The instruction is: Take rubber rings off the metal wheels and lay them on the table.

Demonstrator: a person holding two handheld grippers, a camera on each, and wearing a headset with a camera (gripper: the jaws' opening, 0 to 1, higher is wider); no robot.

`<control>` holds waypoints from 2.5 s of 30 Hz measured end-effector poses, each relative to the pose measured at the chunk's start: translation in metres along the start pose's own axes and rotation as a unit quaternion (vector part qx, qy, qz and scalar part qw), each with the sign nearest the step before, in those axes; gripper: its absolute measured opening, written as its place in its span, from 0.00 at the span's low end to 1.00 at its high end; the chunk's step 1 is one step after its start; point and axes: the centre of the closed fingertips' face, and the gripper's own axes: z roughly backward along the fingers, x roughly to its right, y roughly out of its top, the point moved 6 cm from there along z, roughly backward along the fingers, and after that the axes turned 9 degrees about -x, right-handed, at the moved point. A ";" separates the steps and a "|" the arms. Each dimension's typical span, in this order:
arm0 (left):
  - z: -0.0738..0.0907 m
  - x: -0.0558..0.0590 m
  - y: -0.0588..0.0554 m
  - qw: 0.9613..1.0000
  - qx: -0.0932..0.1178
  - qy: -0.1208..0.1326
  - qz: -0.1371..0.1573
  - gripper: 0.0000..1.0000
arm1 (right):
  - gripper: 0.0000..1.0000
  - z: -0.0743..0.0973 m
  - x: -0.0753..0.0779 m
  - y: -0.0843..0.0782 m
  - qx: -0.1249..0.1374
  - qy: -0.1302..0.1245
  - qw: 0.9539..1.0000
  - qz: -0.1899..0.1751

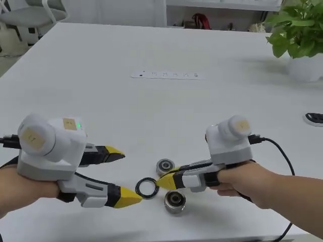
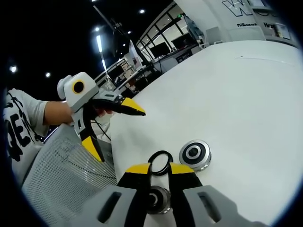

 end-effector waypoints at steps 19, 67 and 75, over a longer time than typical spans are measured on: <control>0.008 0.000 0.010 1.000 0.012 0.005 -0.003 0.66 | 0.19 0.033 -0.003 0.022 0.067 -0.009 0.998 0.004; 0.041 0.002 0.016 0.998 0.037 0.040 -0.025 0.80 | 0.68 0.106 -0.022 -0.012 0.057 -0.116 0.970 0.206; 0.043 0.004 0.012 0.998 0.036 0.045 -0.022 0.82 | 0.73 0.108 -0.018 -0.020 0.044 -0.127 0.968 0.213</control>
